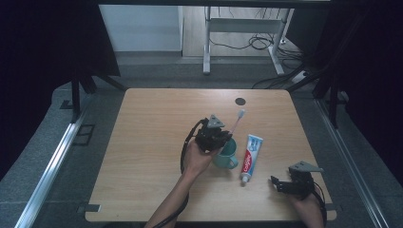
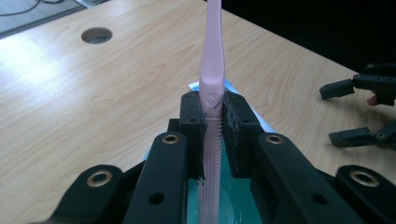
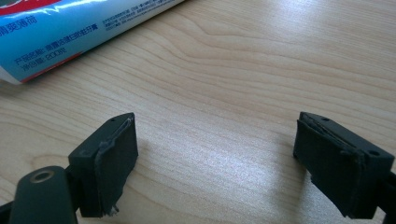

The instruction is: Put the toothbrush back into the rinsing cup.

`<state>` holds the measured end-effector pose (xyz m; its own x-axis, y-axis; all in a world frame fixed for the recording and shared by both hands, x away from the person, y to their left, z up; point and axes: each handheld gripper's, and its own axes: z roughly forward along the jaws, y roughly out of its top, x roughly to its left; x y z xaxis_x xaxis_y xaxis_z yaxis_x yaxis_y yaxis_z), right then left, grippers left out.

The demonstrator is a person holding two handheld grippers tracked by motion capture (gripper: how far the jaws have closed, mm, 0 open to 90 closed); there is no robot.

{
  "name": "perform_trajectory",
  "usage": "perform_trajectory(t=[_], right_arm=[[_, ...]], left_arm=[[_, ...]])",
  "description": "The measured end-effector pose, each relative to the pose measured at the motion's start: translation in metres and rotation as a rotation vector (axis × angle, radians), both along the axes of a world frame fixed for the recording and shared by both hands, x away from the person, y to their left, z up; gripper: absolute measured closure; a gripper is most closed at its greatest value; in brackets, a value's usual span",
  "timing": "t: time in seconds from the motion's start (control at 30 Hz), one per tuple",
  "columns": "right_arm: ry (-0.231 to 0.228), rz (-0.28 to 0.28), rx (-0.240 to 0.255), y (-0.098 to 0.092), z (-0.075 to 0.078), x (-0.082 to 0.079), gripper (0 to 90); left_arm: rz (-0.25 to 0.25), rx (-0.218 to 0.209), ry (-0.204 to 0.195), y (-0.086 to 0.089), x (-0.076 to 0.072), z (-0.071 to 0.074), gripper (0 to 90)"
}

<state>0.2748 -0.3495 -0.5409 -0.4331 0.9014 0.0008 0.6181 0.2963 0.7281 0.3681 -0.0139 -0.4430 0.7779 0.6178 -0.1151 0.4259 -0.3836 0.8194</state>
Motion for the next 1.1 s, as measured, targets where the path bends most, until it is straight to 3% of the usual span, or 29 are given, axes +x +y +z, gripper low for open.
perform_trajectory(t=[0.3,0.8,1.1], right_arm=[[-0.002,0.001,0.0,0.0,0.0,0.0,13.4],[-0.001,0.001,0.0,0.0,0.0,0.0,13.4],[-0.001,0.001,0.0,0.0,0.0,0.0,13.4]], left_arm=[[0.001,0.022,0.02,-0.002,-0.002,-0.014,78.9],[-0.004,0.069,0.03,-0.007,-0.005,-0.025,78.3],[-0.019,0.119,0.036,-0.011,-0.006,-0.032,77.7]])
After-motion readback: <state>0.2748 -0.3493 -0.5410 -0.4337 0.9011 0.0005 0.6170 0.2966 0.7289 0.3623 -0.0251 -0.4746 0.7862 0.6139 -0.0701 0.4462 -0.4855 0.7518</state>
